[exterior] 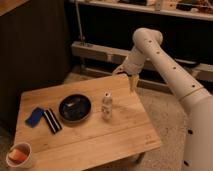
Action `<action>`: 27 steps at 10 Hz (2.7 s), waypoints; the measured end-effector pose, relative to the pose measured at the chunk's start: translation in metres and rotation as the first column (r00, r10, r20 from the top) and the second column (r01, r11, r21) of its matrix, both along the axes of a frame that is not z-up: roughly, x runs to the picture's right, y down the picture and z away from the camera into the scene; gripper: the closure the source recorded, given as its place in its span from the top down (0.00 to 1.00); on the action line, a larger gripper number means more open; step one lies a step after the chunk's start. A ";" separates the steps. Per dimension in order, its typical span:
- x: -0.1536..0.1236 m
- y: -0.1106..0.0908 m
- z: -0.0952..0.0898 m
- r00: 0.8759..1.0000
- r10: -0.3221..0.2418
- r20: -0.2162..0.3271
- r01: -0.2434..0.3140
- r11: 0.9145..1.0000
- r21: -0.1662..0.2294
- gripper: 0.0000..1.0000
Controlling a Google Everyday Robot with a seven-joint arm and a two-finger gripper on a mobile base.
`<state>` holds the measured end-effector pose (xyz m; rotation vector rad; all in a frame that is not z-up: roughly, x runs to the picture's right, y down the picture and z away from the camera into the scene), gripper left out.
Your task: Move the arm in a circular motion
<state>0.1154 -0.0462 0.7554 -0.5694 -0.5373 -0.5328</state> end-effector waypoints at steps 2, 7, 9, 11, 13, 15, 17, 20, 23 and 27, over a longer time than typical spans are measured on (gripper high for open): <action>0.017 -0.001 -0.013 0.999 0.017 -0.034 -0.017 1.000 0.005 0.80; 0.036 0.028 -0.064 0.995 0.045 -0.093 -0.048 0.998 -0.033 0.80; 0.030 0.037 -0.079 0.996 0.033 -0.087 -0.038 0.998 -0.056 0.80; 0.018 0.046 -0.097 0.997 0.002 -0.071 -0.008 0.997 -0.075 0.80; 0.006 0.053 -0.112 0.999 -0.031 -0.045 0.027 0.996 -0.086 0.80; -0.008 0.060 -0.127 0.998 -0.068 -0.015 0.066 0.993 -0.101 0.80; -0.024 0.066 -0.138 0.995 -0.098 0.011 0.098 0.989 -0.114 0.80; -0.021 0.067 -0.138 0.995 -0.095 0.009 0.096 0.989 -0.116 0.80; -0.022 0.064 -0.135 0.995 -0.096 0.020 0.098 0.988 -0.120 0.80; -0.050 0.079 -0.156 0.988 -0.138 0.074 0.145 0.984 -0.101 0.80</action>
